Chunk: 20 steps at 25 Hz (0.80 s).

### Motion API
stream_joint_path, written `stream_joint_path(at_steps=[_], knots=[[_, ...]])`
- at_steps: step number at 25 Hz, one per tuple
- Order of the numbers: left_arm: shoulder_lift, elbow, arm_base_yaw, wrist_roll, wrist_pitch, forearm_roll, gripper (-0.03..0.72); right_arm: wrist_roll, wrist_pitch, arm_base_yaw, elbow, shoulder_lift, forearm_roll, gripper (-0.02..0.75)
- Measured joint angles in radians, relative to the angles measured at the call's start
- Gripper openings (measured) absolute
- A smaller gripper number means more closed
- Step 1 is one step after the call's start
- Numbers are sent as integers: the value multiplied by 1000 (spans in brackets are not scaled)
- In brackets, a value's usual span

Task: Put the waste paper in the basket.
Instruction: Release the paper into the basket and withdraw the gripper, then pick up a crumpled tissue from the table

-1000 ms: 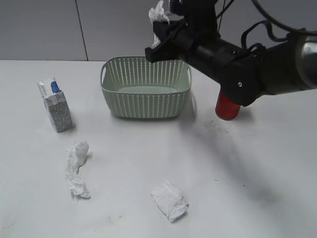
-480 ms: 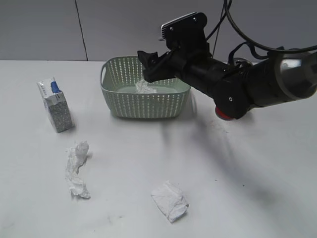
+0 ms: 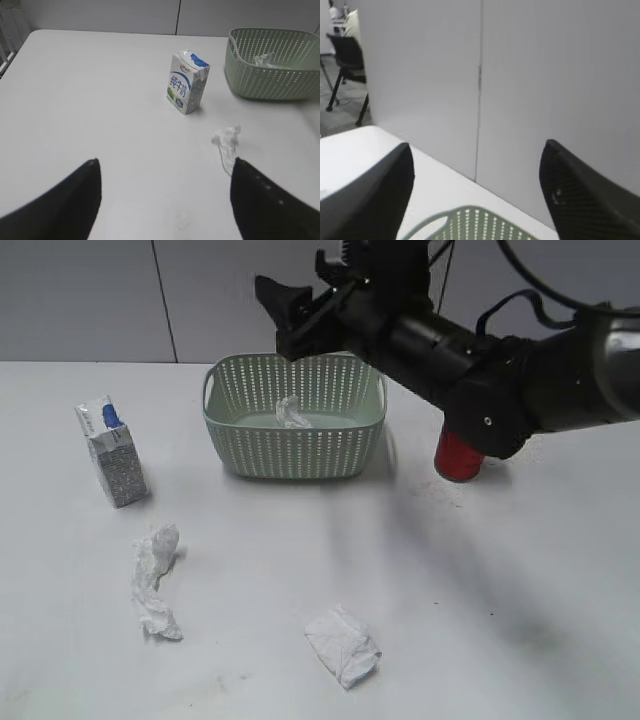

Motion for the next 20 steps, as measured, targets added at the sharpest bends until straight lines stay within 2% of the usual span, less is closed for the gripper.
stream_joint_path(at_steps=[4,11,17,20], knots=[[0,0,0,0,0,0,591,2,355,19,0,-106,-47,584],[0,0,0,0,0,0,591,4,1036,25,0,-243,-42,583],[0,0,0,0,0,0,591,3,1438,3,-11,-273,-7,583],[0,0,0,0,0,0,591,-32,1574,-79,-34,-273,90,582]])
